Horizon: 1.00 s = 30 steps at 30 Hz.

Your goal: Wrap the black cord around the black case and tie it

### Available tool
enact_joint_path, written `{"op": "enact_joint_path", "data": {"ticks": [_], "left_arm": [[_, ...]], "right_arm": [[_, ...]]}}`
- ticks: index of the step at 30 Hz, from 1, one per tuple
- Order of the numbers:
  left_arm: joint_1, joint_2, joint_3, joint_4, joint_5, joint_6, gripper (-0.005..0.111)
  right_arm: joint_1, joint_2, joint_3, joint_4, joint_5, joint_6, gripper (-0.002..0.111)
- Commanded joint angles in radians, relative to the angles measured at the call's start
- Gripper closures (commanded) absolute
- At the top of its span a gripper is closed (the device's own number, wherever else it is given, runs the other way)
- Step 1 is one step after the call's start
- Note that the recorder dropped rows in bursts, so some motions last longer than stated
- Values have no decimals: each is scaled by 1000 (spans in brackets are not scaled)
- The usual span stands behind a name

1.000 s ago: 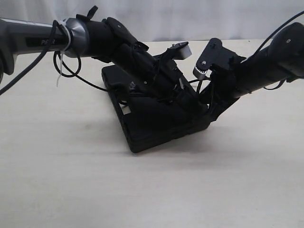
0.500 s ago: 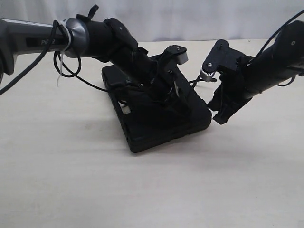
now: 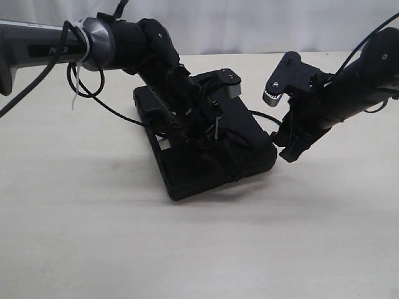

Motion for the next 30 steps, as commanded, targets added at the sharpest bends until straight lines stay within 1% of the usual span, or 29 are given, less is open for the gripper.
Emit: {"op": "enact_joint_path", "data": {"ticks": [1, 5, 7, 9, 14, 16, 18, 19, 22, 24, 28, 29, 30], "left_arm": [[-3, 4, 5, 40, 51, -10, 53], [-12, 3, 5, -7, 79, -10, 53], [-28, 3, 5, -3, 98, -8, 53], [-42, 3, 5, 9, 94, -8, 53], [-53, 3, 5, 3, 76, -8, 53], [-58, 1, 5, -5, 68, -8, 53], [-58, -9, 5, -1, 11, -16, 53], [-58, -20, 5, -1, -58, -16, 53], [-60, -46, 5, -46, -206, -11, 53], [-62, -52, 5, -16, -329, -11, 53], [-62, -52, 5, 18, -419, -11, 53], [-62, -52, 5, 18, -444, -11, 53], [-62, -52, 5, 14, -455, -11, 53]], "right_arm": [[1, -3, 2, 12, -16, 4, 61], [1, -3, 2, 12, -38, 25, 61], [1, -3, 2, 12, -54, 40, 61], [1, -3, 0, 12, -55, 53, 61], [1, -15, 0, 23, -64, 73, 61], [1, -30, -2, 23, -76, 116, 61], [1, -37, -13, 23, -55, 150, 62], [1, -37, -23, 23, -7, 153, 64], [1, -37, -23, 23, 12, 157, 66], [1, -37, -23, 37, 21, 157, 66], [1, -37, -23, 54, 37, 176, 66], [1, -37, -26, 72, 37, 222, 66], [1, -37, -44, 75, 62, 331, 65]]}}
